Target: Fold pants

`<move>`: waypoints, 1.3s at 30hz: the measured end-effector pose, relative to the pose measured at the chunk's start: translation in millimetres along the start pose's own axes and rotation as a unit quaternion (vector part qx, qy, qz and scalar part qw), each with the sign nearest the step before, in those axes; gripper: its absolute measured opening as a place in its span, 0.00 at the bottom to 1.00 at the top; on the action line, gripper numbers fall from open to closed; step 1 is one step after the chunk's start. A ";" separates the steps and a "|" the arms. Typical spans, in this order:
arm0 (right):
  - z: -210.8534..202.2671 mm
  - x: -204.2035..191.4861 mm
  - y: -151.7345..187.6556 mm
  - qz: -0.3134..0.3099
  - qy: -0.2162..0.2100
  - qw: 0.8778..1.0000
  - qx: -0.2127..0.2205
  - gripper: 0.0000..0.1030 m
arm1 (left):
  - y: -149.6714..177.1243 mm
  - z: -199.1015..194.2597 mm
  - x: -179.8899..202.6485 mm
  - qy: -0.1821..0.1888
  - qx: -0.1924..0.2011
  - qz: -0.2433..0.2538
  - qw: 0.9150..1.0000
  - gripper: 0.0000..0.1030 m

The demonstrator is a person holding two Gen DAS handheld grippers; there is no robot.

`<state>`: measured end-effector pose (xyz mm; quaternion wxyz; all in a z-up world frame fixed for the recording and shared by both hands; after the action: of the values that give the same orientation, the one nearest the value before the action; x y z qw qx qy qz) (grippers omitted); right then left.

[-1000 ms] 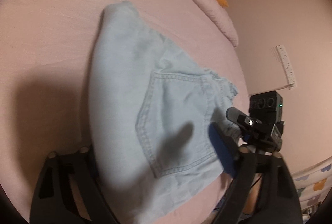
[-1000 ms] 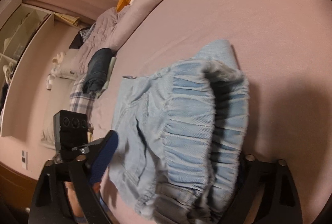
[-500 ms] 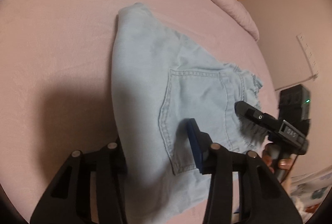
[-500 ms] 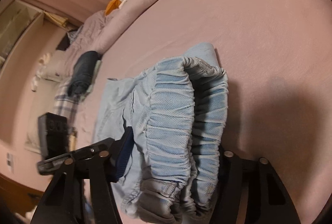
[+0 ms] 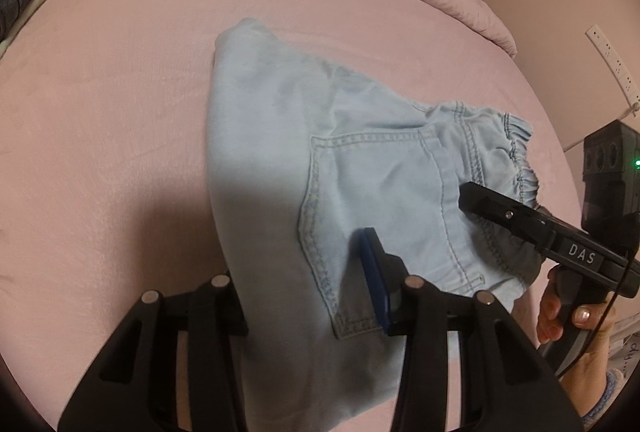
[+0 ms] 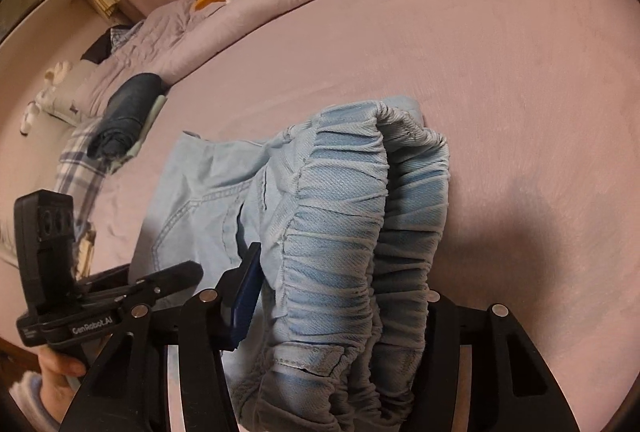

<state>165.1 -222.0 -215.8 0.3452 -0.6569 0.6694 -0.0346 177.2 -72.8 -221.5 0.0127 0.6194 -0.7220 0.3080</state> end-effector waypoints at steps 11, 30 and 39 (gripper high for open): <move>-10.2 -10.9 -3.4 -0.045 0.046 0.998 0.028 0.46 | 0.0 -1.8 2.7 -0.026 0.014 0.011 1.000 0.34; -31.4 -56.6 -14.6 -0.106 0.041 0.990 0.088 0.42 | -3.2 -34.5 4.2 -0.029 0.057 0.012 0.998 0.21; -28.2 -85.4 -25.1 -0.130 0.021 0.986 0.100 0.42 | -7.6 -51.8 -13.4 -0.040 0.081 -0.003 0.996 0.21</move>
<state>163.6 -159.7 -146.2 0.3878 -0.6997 0.5785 -0.1597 168.4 -37.3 -181.6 -0.0655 0.6327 -0.6924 0.3404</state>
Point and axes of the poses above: each gripper's, at about its wrist camera, not at the fingertips, and z roughly the way its jaws point, x to its right, y to its underside, the point moved 9 cm from there along z, roughly the way its jaws point, and after that the axes turned 3 degrees about y, right-handed, at the moved point
